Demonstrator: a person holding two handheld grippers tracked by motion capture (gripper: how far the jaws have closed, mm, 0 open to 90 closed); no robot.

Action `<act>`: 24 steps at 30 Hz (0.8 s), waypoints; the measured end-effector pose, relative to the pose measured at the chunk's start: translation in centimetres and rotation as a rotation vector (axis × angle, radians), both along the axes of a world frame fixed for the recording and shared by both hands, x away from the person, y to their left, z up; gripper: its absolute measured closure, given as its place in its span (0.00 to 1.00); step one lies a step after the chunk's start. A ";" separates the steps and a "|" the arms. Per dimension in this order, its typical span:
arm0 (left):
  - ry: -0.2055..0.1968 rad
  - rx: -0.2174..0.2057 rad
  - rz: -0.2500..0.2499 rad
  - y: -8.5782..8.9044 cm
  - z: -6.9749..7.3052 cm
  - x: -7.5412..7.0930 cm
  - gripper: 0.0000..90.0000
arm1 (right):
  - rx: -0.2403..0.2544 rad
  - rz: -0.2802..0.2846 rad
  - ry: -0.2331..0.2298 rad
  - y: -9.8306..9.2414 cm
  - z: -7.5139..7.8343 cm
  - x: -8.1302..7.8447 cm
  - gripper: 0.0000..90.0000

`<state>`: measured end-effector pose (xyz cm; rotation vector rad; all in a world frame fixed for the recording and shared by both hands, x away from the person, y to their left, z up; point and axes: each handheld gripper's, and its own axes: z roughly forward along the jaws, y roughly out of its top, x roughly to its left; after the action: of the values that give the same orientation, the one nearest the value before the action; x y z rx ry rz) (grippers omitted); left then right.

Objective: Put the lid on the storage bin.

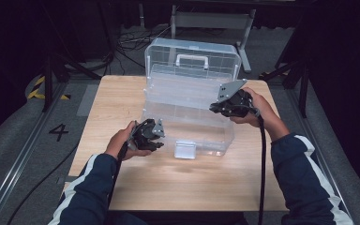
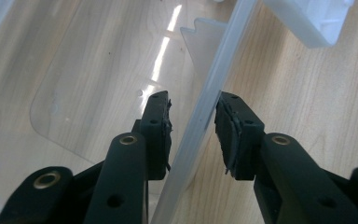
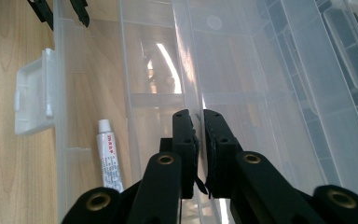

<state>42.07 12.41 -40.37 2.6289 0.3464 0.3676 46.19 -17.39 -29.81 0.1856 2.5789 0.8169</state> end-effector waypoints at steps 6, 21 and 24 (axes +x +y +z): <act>0.017 -0.012 -0.034 0.2 0.2 -0.4 0.81 | 0.000 0.012 0.005 -0.1 0.0 -0.1 0.94; -0.002 -0.031 -0.026 0.3 0.1 -0.8 0.80 | -0.024 0.015 -0.012 0.1 -0.2 -0.8 0.94; -0.006 -0.045 -0.027 0.4 0.1 -0.8 0.80 | -0.022 0.021 -0.019 0.0 -0.3 -0.8 0.94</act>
<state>41.22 12.79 -40.28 2.5853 0.3138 0.3551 45.39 -17.35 -30.08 0.1433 2.5750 0.7933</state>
